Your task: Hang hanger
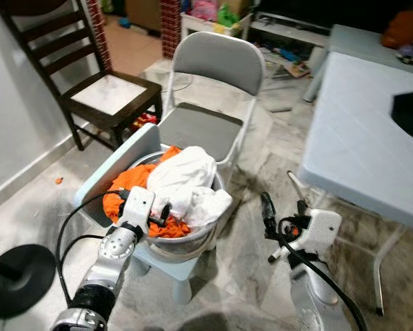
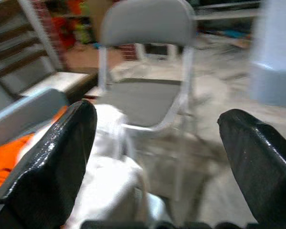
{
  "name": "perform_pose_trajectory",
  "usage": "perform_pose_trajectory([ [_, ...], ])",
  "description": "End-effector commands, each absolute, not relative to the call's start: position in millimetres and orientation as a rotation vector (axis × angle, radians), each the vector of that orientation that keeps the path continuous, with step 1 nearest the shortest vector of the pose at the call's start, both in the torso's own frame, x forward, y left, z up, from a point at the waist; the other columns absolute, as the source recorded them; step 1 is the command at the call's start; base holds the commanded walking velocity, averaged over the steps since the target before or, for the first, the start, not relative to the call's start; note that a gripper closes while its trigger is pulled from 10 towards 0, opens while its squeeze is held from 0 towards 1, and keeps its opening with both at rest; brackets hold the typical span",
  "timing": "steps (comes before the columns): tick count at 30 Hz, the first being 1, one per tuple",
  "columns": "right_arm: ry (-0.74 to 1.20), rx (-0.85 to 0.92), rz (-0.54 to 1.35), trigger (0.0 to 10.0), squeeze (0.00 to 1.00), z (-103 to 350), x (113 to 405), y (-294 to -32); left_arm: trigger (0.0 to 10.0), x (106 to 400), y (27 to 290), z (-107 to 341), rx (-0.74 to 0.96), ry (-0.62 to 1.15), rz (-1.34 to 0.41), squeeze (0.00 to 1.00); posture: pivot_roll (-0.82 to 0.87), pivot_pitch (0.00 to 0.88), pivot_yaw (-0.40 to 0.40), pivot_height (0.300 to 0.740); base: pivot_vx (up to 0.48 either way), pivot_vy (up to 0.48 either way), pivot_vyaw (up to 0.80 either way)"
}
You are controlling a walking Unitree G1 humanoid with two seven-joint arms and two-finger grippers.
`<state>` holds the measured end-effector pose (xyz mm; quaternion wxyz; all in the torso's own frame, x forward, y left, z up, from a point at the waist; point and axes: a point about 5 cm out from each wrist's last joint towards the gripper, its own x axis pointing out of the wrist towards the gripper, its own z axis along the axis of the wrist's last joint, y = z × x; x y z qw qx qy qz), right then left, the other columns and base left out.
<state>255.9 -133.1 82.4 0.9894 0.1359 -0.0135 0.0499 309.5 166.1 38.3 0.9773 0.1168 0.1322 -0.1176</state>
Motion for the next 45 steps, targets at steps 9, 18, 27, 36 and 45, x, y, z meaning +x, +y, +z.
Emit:
perform_pose_trajectory([
  [9,-0.049,0.265,0.053,10.0,0.00,86,256,-142,10.0,314,156,42,0.254,0.251,-0.271,0.00,0.30,0.079,-0.072,0.740,0.173,0.000,0.10],
  [18,-0.019,0.251,0.071,10.0,0.00,82,250,-139,10.0,306,156,31,0.221,0.291,-0.226,0.00,0.28,0.097,-0.102,0.740,0.000,0.000,0.00],
  [27,-0.013,0.230,0.076,10.0,0.00,85,249,-144,10.0,307,163,16,0.211,0.439,-0.162,0.00,0.26,0.117,-0.115,0.740,0.000,0.000,0.00],
  [36,0.000,0.234,0.072,10.0,0.00,82,242,-139,0.0,309,157,12,0.244,0.475,-0.234,0.00,0.22,0.122,-0.104,0.740,0.000,0.000,0.00],
  [45,0.008,0.223,0.032,10.0,0.00,81,237,-145,0.0,301,169,-2,0.270,0.624,-0.210,0.00,0.20,0.121,-0.085,0.740,0.000,0.000,0.00],
])
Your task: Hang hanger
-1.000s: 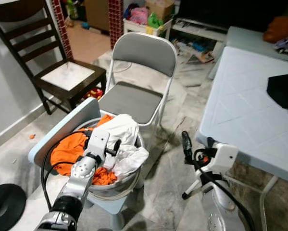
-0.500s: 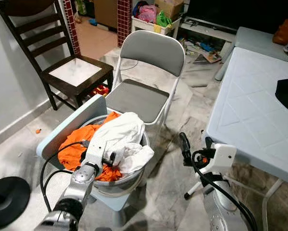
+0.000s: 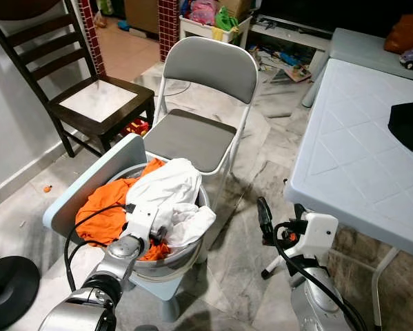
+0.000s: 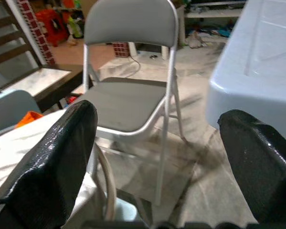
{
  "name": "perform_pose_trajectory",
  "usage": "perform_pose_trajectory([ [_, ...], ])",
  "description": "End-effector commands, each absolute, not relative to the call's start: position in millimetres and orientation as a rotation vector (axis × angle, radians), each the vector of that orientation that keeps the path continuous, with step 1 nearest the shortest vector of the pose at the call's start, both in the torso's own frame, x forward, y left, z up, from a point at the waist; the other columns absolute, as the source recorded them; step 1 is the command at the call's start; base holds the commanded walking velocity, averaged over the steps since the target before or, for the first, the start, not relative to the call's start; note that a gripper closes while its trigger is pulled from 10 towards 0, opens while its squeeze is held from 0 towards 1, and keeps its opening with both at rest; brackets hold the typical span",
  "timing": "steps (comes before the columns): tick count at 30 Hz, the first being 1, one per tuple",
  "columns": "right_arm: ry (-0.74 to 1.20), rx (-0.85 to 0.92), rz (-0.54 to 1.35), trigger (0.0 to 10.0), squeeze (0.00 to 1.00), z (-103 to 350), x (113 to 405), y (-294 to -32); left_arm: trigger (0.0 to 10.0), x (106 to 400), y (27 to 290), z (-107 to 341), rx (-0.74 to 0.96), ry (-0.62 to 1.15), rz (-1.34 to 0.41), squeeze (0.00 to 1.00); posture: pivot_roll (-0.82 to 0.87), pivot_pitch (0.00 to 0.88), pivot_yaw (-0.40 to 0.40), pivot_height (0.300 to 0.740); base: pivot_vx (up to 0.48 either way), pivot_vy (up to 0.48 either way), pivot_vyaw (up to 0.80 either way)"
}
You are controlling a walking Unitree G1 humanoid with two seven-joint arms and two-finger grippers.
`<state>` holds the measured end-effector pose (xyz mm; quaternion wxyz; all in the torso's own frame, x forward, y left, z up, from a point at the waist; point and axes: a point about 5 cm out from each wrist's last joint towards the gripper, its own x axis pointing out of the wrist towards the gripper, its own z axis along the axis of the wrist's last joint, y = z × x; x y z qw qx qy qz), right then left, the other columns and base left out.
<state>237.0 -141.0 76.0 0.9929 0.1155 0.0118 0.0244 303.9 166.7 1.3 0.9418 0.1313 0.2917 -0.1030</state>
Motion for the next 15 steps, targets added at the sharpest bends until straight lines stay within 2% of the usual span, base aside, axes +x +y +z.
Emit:
perform_pose_trajectory([
  [1,0.009,0.224,0.032,10.0,0.00,81,237,-146,0.0,300,170,-3,0.278,0.628,-0.213,0.00,0.20,0.121,-0.085,0.740,0.000,0.000,0.00],
  [4,0.030,0.241,0.070,10.0,0.00,80,235,-142,0.0,296,173,-7,0.292,0.649,-0.217,0.00,0.19,0.121,-0.089,0.740,0.000,0.000,0.00],
  [12,0.143,0.297,0.322,10.0,0.00,71,221,-120,0.0,293,174,-10,0.302,0.660,-0.197,0.00,0.19,0.119,-0.103,0.740,0.000,0.000,0.00],
  [13,0.172,0.308,0.394,10.0,0.00,70,217,-114,0.7,293,176,-10,0.331,0.653,-0.179,0.00,0.19,0.119,-0.106,0.740,0.000,0.000,0.00],
  [14,0.179,0.299,0.420,10.0,0.00,70,215,-112,4.7,294,177,-9,0.342,0.645,-0.172,0.00,0.19,0.117,-0.107,0.740,0.000,0.000,0.00],
  [15,0.187,0.301,0.454,10.0,0.00,71,212,-110,10.0,297,178,-5,0.350,0.610,-0.166,0.00,0.19,0.118,-0.107,0.740,0.000,0.000,0.00],
])
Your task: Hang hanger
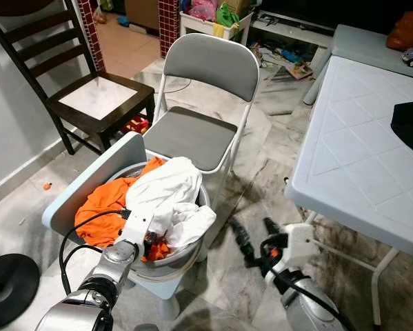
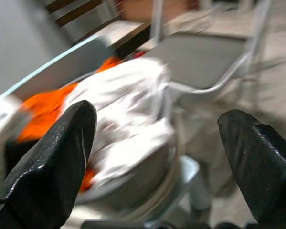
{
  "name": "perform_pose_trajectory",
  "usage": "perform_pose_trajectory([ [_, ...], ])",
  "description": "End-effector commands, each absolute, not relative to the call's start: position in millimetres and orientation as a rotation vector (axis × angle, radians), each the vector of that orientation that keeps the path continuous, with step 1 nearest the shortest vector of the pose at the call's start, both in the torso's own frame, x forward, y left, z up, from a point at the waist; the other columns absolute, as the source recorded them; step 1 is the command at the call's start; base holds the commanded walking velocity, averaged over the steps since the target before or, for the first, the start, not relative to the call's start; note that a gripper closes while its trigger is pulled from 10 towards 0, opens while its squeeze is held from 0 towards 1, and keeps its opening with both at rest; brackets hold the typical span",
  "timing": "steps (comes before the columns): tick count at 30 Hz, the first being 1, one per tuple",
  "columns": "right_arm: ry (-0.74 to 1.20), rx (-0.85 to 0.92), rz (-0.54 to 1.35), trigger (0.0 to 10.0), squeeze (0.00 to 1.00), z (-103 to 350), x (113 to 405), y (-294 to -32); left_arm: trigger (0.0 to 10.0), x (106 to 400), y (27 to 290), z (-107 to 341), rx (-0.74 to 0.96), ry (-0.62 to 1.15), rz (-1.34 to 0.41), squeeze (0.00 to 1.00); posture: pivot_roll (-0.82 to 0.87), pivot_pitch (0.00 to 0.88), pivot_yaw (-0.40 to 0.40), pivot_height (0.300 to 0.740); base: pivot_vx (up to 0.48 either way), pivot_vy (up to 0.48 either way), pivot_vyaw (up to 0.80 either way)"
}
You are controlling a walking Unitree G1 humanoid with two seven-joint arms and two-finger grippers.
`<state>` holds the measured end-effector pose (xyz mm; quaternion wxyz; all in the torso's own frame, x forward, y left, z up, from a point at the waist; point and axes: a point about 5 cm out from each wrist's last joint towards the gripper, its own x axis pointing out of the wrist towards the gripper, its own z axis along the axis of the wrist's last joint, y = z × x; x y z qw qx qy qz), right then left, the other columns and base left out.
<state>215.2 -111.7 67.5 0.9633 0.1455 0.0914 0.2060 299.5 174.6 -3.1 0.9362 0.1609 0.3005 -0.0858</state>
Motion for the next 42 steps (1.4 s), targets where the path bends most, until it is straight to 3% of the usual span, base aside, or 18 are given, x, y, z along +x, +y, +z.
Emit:
perform_pose_trajectory([
  [1,0.189,0.310,0.464,10.0,0.00,72,211,-110,10.0,299,178,-3,0.352,0.590,-0.166,0.00,0.19,0.118,-0.108,0.740,0.000,0.000,0.00],
  [2,0.189,0.314,0.481,10.0,0.00,73,210,-110,10.0,300,177,0,0.311,0.569,-0.172,1.00,0.18,0.120,-0.108,0.740,0.000,0.000,0.00],
  [11,0.211,0.314,0.496,10.0,0.00,79,200,-113,10.0,305,177,11,0.283,0.427,-0.127,1.00,0.16,0.163,-0.139,0.740,0.000,0.000,0.00],
  [29,0.283,0.311,0.571,10.0,0.00,85,175,-112,10.0,303,179,5,0.360,0.484,-0.122,1.00,0.06,0.176,-0.157,0.740,0.000,0.000,0.00],
  [30,0.288,0.312,0.565,10.0,0.00,84,174,-112,0.0,303,177,5,0.363,0.483,-0.157,1.00,0.06,0.172,-0.151,0.740,0.000,0.000,0.00],
  [32,0.293,0.305,0.566,10.0,0.00,82,174,-110,0.0,300,177,3,0.364,0.496,-0.178,1.00,0.06,0.167,-0.146,0.740,0.000,0.000,0.00],
  [33,0.296,0.299,0.567,10.0,0.00,81,174,-108,0.0,299,178,1,0.365,0.508,-0.176,0.00,0.07,0.164,-0.145,0.740,0.000,0.000,0.00],
  [42,0.275,0.296,0.585,10.0,0.00,79,188,-101,0.0,298,196,1,0.368,0.540,-0.121,0.00,0.12,0.135,-0.129,0.740,0.000,0.000,0.00],
])
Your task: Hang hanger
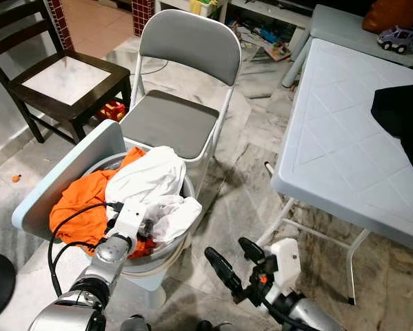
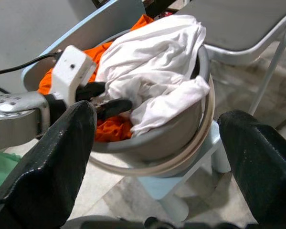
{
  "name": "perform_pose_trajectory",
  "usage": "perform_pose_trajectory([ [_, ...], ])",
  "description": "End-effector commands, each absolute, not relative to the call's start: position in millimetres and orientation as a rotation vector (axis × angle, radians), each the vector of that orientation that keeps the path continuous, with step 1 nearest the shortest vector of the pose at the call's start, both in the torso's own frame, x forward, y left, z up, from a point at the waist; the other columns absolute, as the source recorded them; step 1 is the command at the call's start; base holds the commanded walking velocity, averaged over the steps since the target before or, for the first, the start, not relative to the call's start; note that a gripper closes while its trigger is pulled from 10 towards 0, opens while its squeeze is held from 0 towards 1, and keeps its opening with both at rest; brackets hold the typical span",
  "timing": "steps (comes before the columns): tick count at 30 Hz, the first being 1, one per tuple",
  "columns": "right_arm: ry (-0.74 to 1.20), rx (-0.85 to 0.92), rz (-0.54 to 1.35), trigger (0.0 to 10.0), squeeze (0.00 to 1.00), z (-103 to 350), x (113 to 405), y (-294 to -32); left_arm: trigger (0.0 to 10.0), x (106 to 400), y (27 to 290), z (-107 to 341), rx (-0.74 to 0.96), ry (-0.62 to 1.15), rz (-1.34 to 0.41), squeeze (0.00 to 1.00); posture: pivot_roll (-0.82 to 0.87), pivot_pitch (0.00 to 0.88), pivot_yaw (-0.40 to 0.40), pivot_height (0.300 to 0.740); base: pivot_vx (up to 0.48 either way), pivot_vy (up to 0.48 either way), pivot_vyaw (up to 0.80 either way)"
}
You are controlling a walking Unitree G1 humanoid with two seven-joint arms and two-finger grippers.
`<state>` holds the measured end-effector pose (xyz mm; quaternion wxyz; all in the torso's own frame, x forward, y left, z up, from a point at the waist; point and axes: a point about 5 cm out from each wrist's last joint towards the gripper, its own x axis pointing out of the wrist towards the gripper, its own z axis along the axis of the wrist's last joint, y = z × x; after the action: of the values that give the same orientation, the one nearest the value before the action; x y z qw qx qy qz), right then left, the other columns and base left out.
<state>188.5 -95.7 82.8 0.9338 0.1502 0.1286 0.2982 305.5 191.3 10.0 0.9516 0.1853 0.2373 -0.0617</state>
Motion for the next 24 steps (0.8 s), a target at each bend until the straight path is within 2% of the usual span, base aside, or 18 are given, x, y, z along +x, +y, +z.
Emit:
perform_pose_trajectory([
  [1,0.271,0.294,0.584,10.0,0.00,80,190,-102,0.0,300,196,4,0.374,0.529,-0.123,0.00,0.12,0.132,-0.127,0.740,0.000,0.000,0.00],
  [7,0.250,0.290,0.567,10.0,0.00,82,195,-106,0.0,318,205,29,0.432,0.400,-0.149,0.00,0.14,0.131,-0.123,0.740,0.000,0.000,0.00],
  [16,0.242,0.291,0.563,10.0,0.00,80,201,-104,0.0,323,214,38,0.422,0.389,-0.121,0.00,0.15,0.130,-0.119,0.740,0.000,0.000,0.00],
  [18,0.237,0.288,0.562,10.0,0.00,80,202,-104,0.0,325,211,40,0.405,0.379,-0.114,0.00,0.15,0.128,-0.117,0.740,0.000,0.000,0.00],
  [24,0.220,0.286,0.539,10.0,0.00,81,206,-110,0.0,340,184,64,0.623,0.161,-0.237,0.00,0.16,0.121,-0.112,0.740,0.000,0.000,0.00],
])
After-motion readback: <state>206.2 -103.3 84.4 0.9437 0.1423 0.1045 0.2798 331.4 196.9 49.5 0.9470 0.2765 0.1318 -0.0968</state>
